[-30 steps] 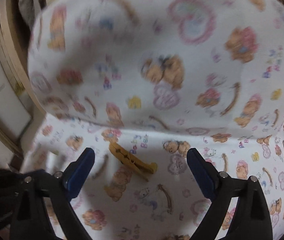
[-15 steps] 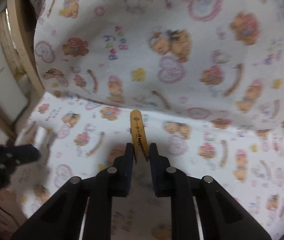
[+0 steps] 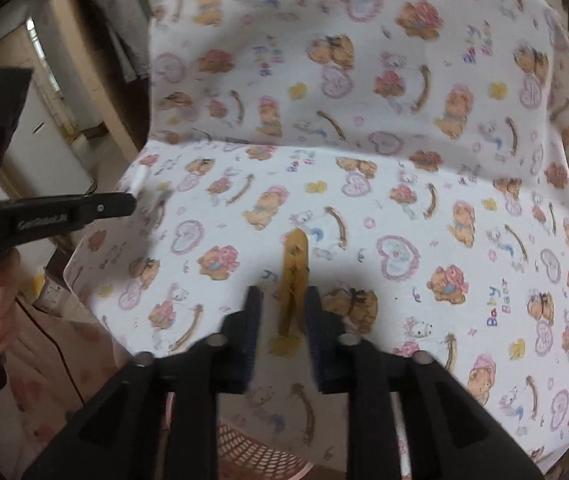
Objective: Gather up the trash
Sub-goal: 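Grasp the white plastic piece with the left tool while the right tool grasps the wooden clothespin, then carry the white piece and clothespin down over the pink wastebasket and open both tools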
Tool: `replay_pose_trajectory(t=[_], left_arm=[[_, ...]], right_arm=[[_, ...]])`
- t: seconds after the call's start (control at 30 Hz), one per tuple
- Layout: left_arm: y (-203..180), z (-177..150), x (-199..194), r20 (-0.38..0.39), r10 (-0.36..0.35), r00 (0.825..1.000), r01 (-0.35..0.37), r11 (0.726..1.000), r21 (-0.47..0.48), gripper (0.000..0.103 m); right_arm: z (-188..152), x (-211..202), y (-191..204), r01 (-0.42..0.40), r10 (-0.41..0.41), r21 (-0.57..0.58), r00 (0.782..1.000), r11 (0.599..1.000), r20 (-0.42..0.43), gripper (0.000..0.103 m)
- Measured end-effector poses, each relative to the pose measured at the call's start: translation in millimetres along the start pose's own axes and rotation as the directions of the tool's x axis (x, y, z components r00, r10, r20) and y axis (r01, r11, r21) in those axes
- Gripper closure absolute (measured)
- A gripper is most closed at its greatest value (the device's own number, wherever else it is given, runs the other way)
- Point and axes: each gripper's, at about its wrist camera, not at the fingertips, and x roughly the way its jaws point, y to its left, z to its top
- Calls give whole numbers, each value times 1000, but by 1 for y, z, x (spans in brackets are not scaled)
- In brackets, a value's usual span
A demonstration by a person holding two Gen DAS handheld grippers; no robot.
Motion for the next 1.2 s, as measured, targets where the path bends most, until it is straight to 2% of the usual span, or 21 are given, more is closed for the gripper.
replay_pose_trajectory(t=[0.2,0.3,0.37,0.4,0.5,0.6,1.0,1.1,1.2], left_arm=[[-3,-3,1,-12,-5,1000,6,1000,13,95],[-4,-3,3,-14,-3,1000,3,1000,21,95],[-4,-3,3,-20,-12,1000,12,1000,15,95],[-4,-3,4,-24,-17,1000,17,1000,13,95],[-7,-3,5,-27,-19,999,20,1000,17,95],[-10,-4,3,-20,-20,1000,20,1000,23,95],[-19,-8,10,-36,-5,999,7,998,59,95],[-21,-8,12,-40,-5,999,7,998,63,95],[-23,-8,13,-39,-2,999,5,998,67,95]], right_arm=[[9,18,-4,8,-7,52,1000,999,-25,75],[13,26,-6,39,-37,53,999,998,-39,76],[13,34,-6,80,-77,63,996,995,-46,78],[12,34,-8,75,-72,82,997,994,-41,79],[10,31,-13,43,-38,111,998,993,-43,89],[8,28,-9,82,-80,80,996,993,-32,89],[6,26,-10,66,-64,54,997,996,-35,89],[9,33,-4,73,-72,16,995,997,-64,87],[6,34,3,121,-121,-12,991,993,-47,88]])
